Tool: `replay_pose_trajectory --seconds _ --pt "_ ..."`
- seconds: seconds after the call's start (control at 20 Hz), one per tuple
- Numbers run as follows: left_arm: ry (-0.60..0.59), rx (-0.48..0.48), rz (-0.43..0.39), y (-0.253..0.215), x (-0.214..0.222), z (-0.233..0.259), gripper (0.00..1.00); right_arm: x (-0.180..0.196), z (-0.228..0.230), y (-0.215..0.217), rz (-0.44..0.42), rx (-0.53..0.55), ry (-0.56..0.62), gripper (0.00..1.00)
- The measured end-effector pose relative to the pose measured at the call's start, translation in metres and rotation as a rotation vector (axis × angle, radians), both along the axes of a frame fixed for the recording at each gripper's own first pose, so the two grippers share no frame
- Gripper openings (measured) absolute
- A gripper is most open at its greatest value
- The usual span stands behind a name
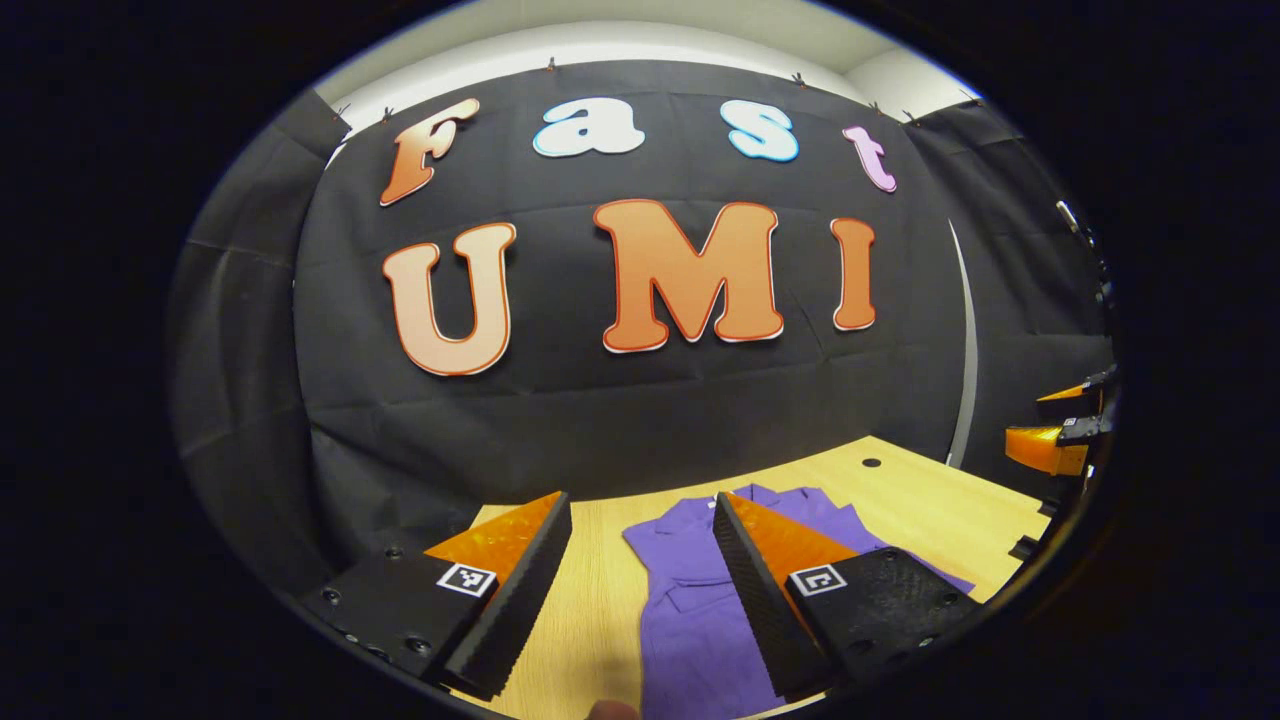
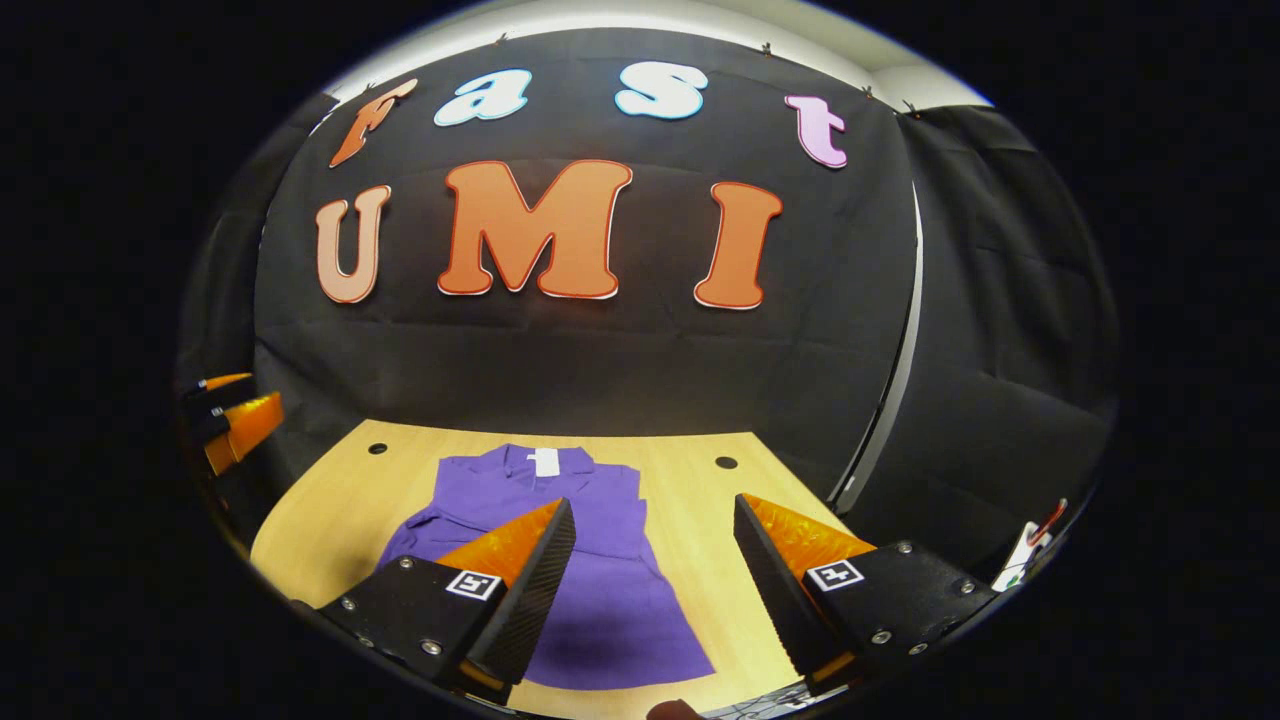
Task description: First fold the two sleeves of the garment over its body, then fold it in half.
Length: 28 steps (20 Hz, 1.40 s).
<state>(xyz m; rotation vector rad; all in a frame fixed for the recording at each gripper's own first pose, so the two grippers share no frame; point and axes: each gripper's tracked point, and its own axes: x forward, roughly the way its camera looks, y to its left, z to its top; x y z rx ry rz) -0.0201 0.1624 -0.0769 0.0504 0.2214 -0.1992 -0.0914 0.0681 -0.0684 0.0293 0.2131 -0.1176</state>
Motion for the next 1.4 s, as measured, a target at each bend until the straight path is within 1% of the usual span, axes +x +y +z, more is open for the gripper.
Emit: replay_pose_trajectory --seconds 0.2,0.3,0.45,0.55,0.75,1.0,1.1,1.3,1.4 --pt "0.032 0.031 0.016 0.003 -0.003 -0.029 0.91 0.006 -0.041 0.001 -0.004 0.035 0.079 0.95" --pt "0.068 0.055 0.03 0.004 -0.004 -0.05 0.91 0.011 -0.064 -0.004 0.001 0.049 0.124 0.95" --pt "0.146 0.097 0.057 -0.009 -0.003 -0.086 0.91 0.02 -0.116 -0.015 0.006 0.055 0.235 0.95" --pt "0.224 0.109 0.049 -0.018 -0.002 -0.119 0.91 0.013 -0.151 -0.017 0.037 0.088 0.344 0.96" --pt "0.395 0.113 0.05 -0.024 -0.015 -0.177 0.92 0.001 -0.202 -0.018 0.055 0.122 0.494 0.96" --pt "0.571 0.136 0.042 -0.036 -0.05 -0.23 0.92 -0.012 -0.243 -0.021 0.086 0.126 0.62 0.96" --pt "0.667 0.135 0.029 -0.041 -0.068 -0.255 0.92 -0.015 -0.258 -0.021 0.095 0.129 0.669 0.96" --pt "0.855 0.121 0.048 -0.043 -0.1 -0.3 0.92 -0.025 -0.285 -0.026 0.107 0.121 0.762 0.96" --pt "0.939 0.097 0.067 -0.039 -0.113 -0.31 0.92 -0.029 -0.295 -0.025 0.115 0.132 0.806 0.96"
